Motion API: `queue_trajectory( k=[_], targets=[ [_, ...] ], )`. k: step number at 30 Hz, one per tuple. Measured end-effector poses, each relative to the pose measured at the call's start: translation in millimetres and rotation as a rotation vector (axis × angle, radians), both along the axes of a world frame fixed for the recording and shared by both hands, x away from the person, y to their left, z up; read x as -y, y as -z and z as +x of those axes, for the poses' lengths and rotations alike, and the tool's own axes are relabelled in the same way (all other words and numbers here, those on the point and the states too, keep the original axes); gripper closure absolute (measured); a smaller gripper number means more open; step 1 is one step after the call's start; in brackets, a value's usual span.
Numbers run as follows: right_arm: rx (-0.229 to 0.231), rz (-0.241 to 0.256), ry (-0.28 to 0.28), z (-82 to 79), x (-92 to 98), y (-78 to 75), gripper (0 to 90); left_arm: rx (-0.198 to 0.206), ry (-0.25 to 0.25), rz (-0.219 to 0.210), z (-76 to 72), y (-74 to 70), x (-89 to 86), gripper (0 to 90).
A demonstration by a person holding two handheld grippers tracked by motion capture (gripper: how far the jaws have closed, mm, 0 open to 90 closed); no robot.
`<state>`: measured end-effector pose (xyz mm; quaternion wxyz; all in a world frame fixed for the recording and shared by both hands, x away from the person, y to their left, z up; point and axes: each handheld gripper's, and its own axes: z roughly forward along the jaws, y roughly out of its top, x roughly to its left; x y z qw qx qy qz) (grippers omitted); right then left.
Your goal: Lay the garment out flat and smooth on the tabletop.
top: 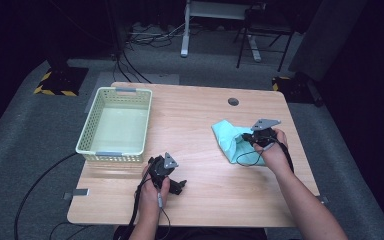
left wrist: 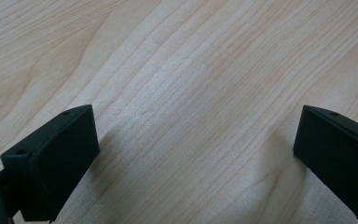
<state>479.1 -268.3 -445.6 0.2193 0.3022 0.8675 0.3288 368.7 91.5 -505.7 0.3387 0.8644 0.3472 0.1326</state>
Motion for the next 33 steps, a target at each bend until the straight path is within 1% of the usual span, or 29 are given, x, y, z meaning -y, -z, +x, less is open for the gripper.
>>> queue_trajectory(
  k=[1,3,5,7,9,10,11,13,14,15,16,17,19,20,21,25,26,27,29,31,32,33],
  targets=[
    [0.01,0.007,0.004,-0.8,-0.6,-2.1,88.9,0.0,0.0,0.0,0.0,0.0,0.0,0.2],
    [0.041,0.017,-0.002,-3.3,-3.9,-9.0,88.9,0.0,0.0,0.0,0.0,0.0,0.0,0.2],
    [0.063,0.023,-0.01,-5.3,-8.0,-14.1,88.9,0.0,-0.001,-0.001,-0.1,0.1,0.1,0.2],
    [0.069,0.025,-0.016,-6.4,-10.6,-16.8,88.8,0.0,-0.001,-0.001,-0.1,0.0,0.1,0.2],
    [0.082,0.027,-0.036,-8.5,-17.0,-22.0,88.8,0.0,-0.001,-0.001,-0.1,0.1,0.1,0.2],
    [0.093,0.022,-0.057,-10.5,-24.2,-26.6,88.8,0.0,-0.001,-0.001,-0.1,0.1,0.1,0.2],
    [0.093,0.022,-0.057,-10.5,-24.2,-26.6,88.8,0.0,-0.001,-0.001,-0.1,0.1,0.1,0.2],
    [0.103,0.02,-0.073,-12.1,-31.7,-29.6,88.8,0.0,-0.001,-0.002,-0.1,0.1,0.2,0.2],
    [0.111,0.013,-0.09,-13.4,-40.3,-30.9,88.8,0.0,-0.002,-0.001,-0.1,0.1,0.2,0.2],
    [0.111,0.013,-0.09,-13.4,-40.3,-30.9,88.8,0.0,-0.002,-0.001,-0.1,0.1,0.2,0.2],
    [0.114,0.013,-0.108,-14.7,-49.3,-31.3,88.8,0.0,-0.003,-0.002,-0.2,0.1,0.2,0.2],
    [0.114,0.013,-0.108,-14.7,-49.3,-31.3,88.8,0.002,-0.003,0.0,-0.3,0.0,0.1,0.2],
    [0.125,-0.001,-0.125,-16.5,-58.4,-32.2,88.7,0.002,-0.003,0.0,-0.3,0.0,0.1,0.2],
    [0.131,-0.009,-0.152,-18.6,-67.2,-33.1,88.7,0.0,-0.004,-0.001,-0.3,0.1,0.2,0.2],
    [0.131,-0.009,-0.152,-18.6,-67.2,-33.1,88.7,0.001,-0.003,-0.001,-0.3,0.1,0.1,0.2],
    [0.143,-0.026,-0.21,-24.0,-85.3,-32.8,88.7,0.002,-0.003,0.001,-0.3,0.0,0.0,0.2],
    [0.141,-0.04,-0.246,-27.3,-95.6,-30.2,88.6,0.001,-0.003,0.001,-0.4,0.0,0.0,0.2],
    [0.141,-0.04,-0.246,-27.3,-95.6,-30.2,88.6,0.001,-0.003,0.001,-0.4,0.0,0.0,0.2],
    [0.113,-0.053,-0.291,-30.6,-106.4,-25.7,88.5,0.0,-0.005,0.0,-0.7,0.0,0.1,0.2],
    [0.098,-0.078,-0.334,-34.7,-116.9,-19.8,87.9,0.0,-0.005,0.0,-0.7,0.0,0.1,0.2],
    [0.083,-0.081,-0.369,-36.7,-121.7,-16.3,86.3,0.0,-0.005,0.0,-0.7,0.0,0.1,0.2],
    [0.063,-0.074,-0.423,-39.4,-126.6,-12.3,81.9,0.0,-0.005,0.0,-0.7,0.0,0.1,0.2]
  ],
)
